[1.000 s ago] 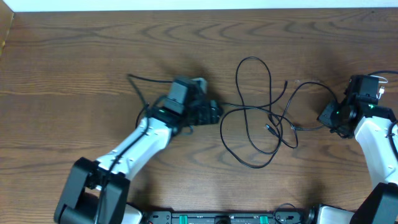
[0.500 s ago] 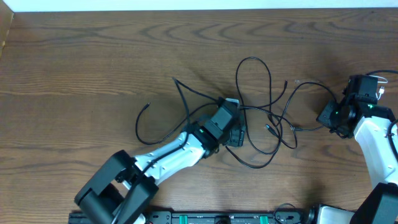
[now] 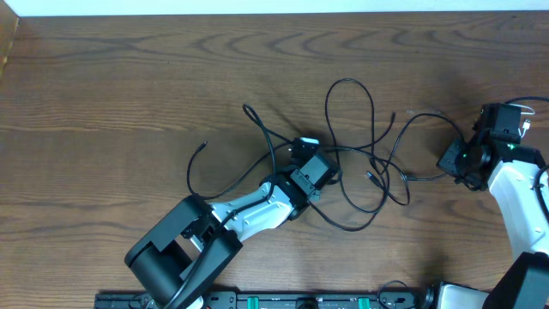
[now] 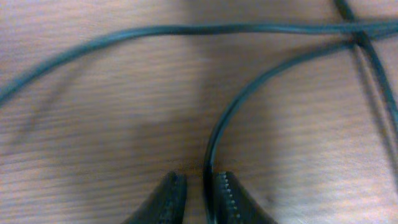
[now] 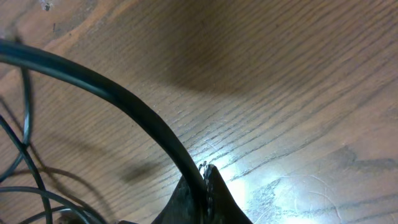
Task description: Untangle cables
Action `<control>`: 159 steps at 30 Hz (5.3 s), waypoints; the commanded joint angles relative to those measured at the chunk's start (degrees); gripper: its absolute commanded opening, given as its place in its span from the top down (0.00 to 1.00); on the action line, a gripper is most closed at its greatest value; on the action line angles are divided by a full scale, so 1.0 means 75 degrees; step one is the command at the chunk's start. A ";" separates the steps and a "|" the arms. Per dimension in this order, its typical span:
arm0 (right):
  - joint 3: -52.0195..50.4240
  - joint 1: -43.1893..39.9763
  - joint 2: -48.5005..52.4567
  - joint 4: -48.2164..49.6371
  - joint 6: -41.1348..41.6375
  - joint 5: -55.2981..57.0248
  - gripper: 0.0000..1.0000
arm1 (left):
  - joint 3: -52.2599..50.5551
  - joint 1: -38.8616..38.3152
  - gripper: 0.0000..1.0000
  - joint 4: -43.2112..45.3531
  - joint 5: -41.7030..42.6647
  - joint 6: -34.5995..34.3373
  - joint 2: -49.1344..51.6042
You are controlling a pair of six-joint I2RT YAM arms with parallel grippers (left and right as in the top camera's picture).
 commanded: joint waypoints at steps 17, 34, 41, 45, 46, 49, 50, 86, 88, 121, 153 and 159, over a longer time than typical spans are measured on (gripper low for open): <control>-0.0047 0.0047 -0.0047 0.0035 -0.0111 0.0513 0.99 | 0.0425 0.3153 0.92 -0.3672 -0.1338 -0.2084 -0.1862; -0.0099 0.0044 -0.0047 -0.0055 -0.0073 0.1093 0.99 | 0.0425 0.2833 0.45 -0.2157 0.4334 -0.0883 -0.2057; -0.0350 0.0038 -0.0044 0.0017 0.0883 0.2745 0.39 | 0.0425 0.1711 0.45 -0.1093 0.4366 -0.0973 -0.1020; -0.0169 0.0047 -0.0085 -0.0064 0.0527 0.2168 0.10 | 0.0428 0.1760 0.45 -0.1043 0.4074 -0.0775 -0.0924; -0.0017 0.0052 -0.0111 -0.0230 0.0530 0.2005 0.02 | 0.0428 0.1827 0.45 -0.1061 0.3949 -0.0772 -0.0933; 0.0726 0.0061 -0.0189 -0.1078 0.0533 0.1571 0.01 | 0.0428 0.2104 0.45 -0.1064 0.3876 -0.0612 -0.0935; 0.0956 0.0073 -0.0213 -0.1341 0.0533 0.1437 0.01 | 0.0428 0.2174 0.45 -0.1061 0.3879 -0.0545 -0.0935; -0.0472 0.1702 -0.0262 -0.0545 0.0842 -0.2154 0.57 | 0.0425 0.2535 0.45 -0.1209 0.3681 -0.0233 -0.0935; -0.0699 0.1702 -0.0262 -0.0093 0.0953 -0.2063 0.57 | 0.0425 0.2535 0.45 -0.1209 0.3681 -0.0233 -0.0935; -0.0726 0.1702 -0.1976 0.0408 -0.0009 -0.4870 0.99 | 0.0428 0.2550 0.32 -0.1274 0.5112 0.2028 -0.1853; 0.0393 0.1702 -0.2078 0.7321 0.2786 -1.1234 0.99 | 0.0391 0.2192 0.25 -0.1620 0.6481 -0.1897 -0.2465; 0.0393 0.1682 -0.2078 1.2933 0.6598 -1.0692 0.99 | 0.0391 0.2192 0.25 -0.1705 0.5965 -0.2022 -0.2465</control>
